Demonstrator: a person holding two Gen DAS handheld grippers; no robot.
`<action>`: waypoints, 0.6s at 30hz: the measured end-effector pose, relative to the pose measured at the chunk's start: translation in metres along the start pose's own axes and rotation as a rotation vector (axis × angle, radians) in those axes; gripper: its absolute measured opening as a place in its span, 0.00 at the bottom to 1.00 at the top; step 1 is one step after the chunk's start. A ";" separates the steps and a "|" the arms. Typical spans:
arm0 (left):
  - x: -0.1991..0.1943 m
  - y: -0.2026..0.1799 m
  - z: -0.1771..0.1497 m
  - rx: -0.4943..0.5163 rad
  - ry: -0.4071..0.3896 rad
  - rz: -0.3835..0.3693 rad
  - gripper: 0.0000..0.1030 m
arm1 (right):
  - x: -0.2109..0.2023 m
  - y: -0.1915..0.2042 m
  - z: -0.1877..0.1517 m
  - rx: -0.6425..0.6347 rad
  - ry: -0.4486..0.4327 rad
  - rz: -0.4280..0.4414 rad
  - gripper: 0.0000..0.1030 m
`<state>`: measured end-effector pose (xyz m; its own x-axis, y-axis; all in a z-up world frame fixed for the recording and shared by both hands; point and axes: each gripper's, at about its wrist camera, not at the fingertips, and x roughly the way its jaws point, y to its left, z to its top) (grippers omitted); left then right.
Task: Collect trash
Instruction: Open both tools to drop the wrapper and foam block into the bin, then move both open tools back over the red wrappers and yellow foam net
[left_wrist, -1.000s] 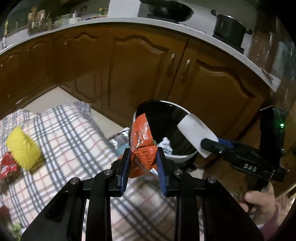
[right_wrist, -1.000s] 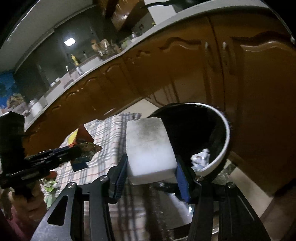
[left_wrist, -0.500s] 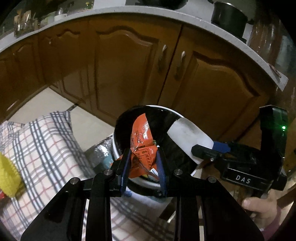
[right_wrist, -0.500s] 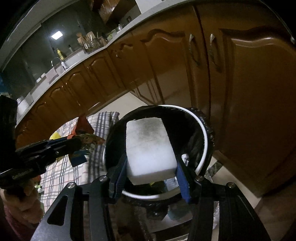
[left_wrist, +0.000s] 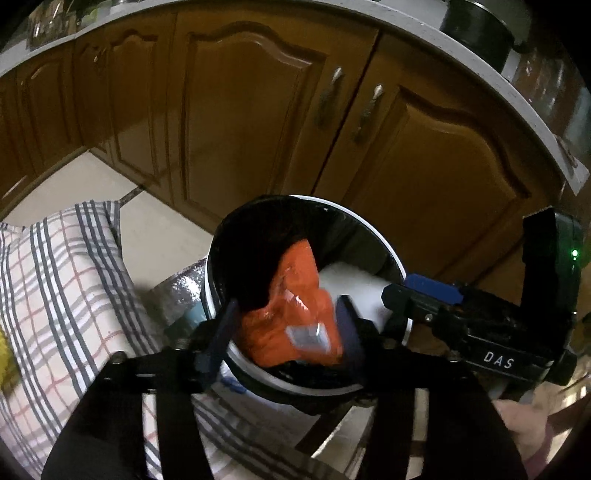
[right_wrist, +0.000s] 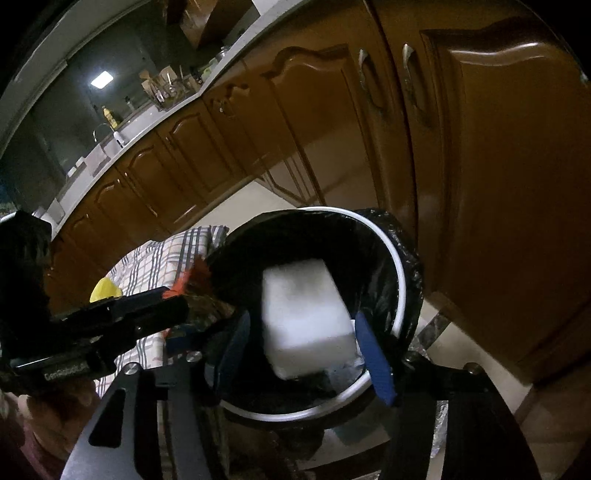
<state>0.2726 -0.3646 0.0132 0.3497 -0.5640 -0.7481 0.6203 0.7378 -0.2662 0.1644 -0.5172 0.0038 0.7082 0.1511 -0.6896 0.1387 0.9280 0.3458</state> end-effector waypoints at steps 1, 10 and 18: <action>-0.001 0.000 -0.001 -0.001 -0.003 -0.003 0.58 | -0.002 0.000 -0.001 0.004 -0.006 0.002 0.61; -0.026 0.014 -0.017 -0.043 -0.052 -0.001 0.62 | -0.024 0.002 -0.009 0.042 -0.085 0.044 0.62; -0.070 0.047 -0.055 -0.119 -0.109 0.039 0.62 | -0.033 0.036 -0.027 0.034 -0.118 0.120 0.74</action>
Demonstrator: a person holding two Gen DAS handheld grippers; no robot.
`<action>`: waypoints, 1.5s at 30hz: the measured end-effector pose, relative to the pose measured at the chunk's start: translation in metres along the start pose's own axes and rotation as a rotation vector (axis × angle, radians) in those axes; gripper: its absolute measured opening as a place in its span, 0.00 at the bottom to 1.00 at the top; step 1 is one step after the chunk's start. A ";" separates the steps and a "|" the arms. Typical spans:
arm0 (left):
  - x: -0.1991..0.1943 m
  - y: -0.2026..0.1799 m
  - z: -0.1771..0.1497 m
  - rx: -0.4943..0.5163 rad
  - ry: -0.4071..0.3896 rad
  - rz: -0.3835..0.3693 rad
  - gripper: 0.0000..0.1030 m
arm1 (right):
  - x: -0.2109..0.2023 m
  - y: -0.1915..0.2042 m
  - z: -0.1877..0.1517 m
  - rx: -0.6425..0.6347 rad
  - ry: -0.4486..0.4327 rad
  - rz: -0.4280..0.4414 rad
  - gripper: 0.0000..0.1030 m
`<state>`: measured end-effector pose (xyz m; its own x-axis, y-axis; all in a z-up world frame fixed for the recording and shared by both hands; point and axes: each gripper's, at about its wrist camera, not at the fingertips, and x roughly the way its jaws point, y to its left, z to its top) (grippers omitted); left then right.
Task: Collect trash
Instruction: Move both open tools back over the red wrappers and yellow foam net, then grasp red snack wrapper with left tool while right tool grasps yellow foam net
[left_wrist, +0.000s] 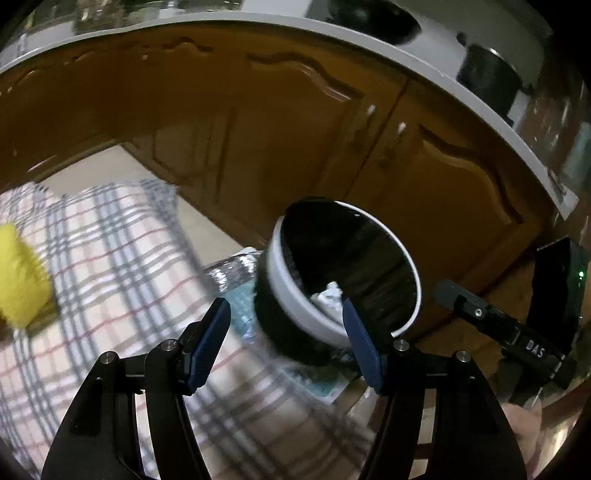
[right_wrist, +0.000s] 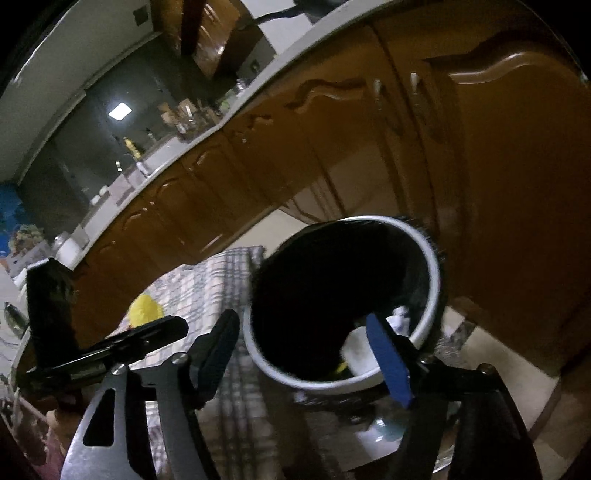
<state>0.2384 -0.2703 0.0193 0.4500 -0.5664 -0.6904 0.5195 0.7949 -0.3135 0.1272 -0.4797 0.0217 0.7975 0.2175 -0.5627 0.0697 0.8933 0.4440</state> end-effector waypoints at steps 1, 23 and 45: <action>-0.006 0.007 -0.004 -0.011 -0.006 0.009 0.62 | 0.002 0.008 -0.004 -0.005 0.005 0.015 0.74; -0.106 0.132 -0.061 -0.213 -0.111 0.181 0.62 | 0.059 0.130 -0.043 -0.142 0.123 0.189 0.74; -0.130 0.214 -0.030 -0.127 -0.041 0.399 0.62 | 0.150 0.220 -0.025 -0.276 0.217 0.271 0.74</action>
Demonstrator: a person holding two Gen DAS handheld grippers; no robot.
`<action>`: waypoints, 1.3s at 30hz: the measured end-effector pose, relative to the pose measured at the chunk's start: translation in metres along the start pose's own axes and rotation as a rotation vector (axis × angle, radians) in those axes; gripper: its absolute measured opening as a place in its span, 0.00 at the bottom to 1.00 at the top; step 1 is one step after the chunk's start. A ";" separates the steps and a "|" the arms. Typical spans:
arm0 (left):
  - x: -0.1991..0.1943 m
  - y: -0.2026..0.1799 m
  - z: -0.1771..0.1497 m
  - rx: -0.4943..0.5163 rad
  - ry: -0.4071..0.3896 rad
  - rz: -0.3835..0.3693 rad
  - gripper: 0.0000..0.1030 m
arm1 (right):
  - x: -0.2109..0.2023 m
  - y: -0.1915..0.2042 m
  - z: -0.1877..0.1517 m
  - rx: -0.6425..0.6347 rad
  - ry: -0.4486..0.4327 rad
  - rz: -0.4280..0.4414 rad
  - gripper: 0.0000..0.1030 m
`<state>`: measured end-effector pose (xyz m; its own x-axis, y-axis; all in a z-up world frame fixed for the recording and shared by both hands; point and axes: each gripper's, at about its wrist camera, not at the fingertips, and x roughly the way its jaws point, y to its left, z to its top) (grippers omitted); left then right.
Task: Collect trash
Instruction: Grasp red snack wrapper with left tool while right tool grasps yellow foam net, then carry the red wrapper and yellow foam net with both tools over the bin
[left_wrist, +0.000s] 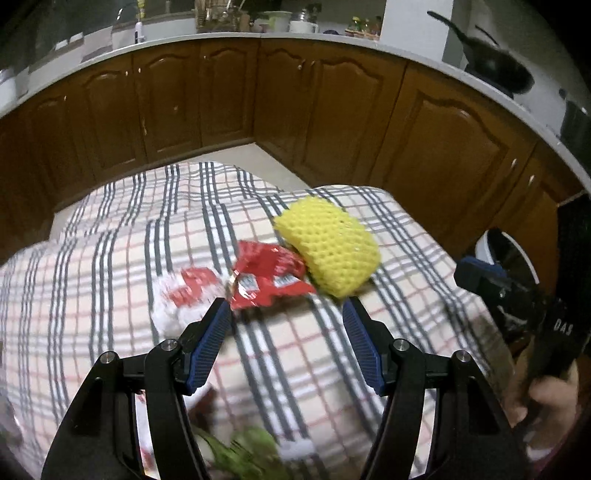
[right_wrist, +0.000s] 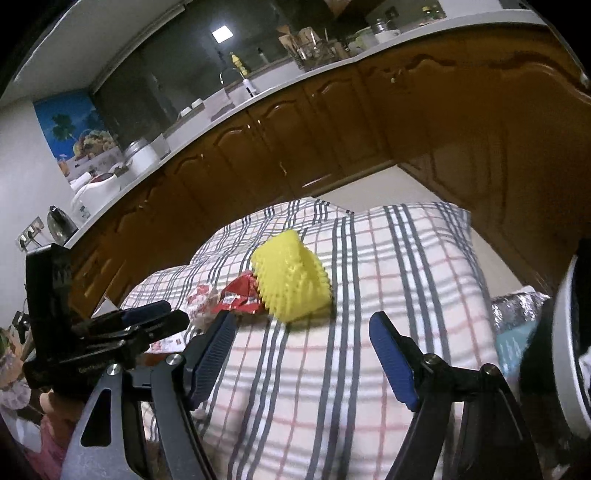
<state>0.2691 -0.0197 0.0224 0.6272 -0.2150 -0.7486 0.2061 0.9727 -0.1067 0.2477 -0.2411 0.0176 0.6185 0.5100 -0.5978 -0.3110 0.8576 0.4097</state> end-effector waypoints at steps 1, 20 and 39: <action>0.004 0.001 0.004 0.015 0.011 0.004 0.62 | 0.006 -0.002 0.004 0.008 0.006 0.000 0.74; 0.091 0.002 0.029 0.187 0.239 0.035 0.10 | 0.080 -0.010 0.021 0.035 0.138 -0.013 0.12; 0.023 -0.056 0.015 0.238 0.081 -0.098 0.01 | -0.051 -0.039 -0.010 0.112 -0.065 0.005 0.09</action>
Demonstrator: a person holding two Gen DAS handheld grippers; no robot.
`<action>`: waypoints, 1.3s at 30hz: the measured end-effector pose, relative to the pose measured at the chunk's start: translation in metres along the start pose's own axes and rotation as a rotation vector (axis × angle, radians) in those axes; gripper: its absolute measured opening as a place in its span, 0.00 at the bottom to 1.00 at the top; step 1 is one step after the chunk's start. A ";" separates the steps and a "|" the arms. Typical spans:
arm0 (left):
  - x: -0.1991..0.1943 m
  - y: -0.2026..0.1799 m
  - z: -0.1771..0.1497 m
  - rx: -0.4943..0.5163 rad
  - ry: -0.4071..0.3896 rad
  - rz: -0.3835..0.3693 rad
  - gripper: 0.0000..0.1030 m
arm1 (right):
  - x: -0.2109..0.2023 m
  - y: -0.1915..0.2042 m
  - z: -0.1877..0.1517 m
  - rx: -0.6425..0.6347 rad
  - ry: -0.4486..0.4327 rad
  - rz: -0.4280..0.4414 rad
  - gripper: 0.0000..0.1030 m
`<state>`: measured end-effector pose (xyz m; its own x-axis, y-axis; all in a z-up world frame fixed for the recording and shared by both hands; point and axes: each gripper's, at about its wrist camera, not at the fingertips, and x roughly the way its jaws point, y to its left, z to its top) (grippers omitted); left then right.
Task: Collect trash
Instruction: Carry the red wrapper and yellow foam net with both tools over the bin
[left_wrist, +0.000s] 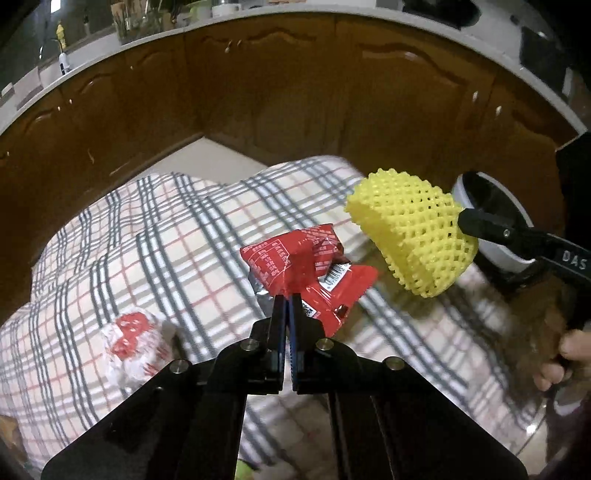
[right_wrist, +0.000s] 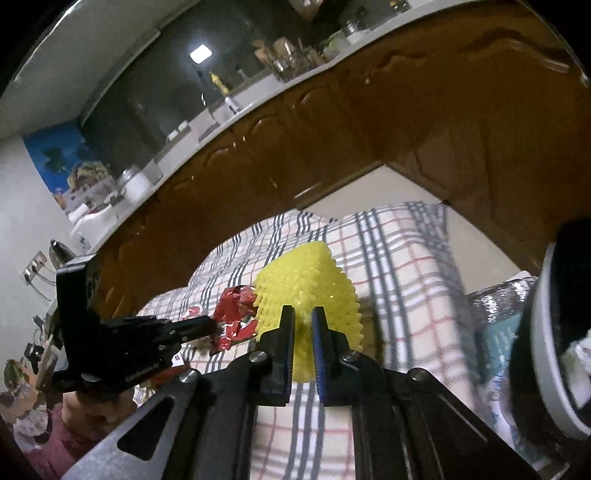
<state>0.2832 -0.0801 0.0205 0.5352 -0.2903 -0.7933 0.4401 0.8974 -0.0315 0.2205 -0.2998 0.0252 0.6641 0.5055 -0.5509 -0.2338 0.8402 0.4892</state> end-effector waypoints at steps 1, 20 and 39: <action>-0.004 -0.004 0.000 -0.004 -0.009 -0.012 0.01 | -0.006 -0.002 -0.001 0.001 -0.009 -0.005 0.09; -0.014 -0.114 0.012 0.058 -0.059 -0.217 0.01 | -0.112 -0.063 -0.013 0.077 -0.141 -0.158 0.08; 0.008 -0.195 0.046 0.080 -0.052 -0.317 0.01 | -0.166 -0.114 -0.018 0.111 -0.210 -0.337 0.09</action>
<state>0.2346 -0.2728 0.0487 0.3978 -0.5695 -0.7193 0.6446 0.7314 -0.2227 0.1245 -0.4762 0.0485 0.8234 0.1448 -0.5487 0.0920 0.9201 0.3808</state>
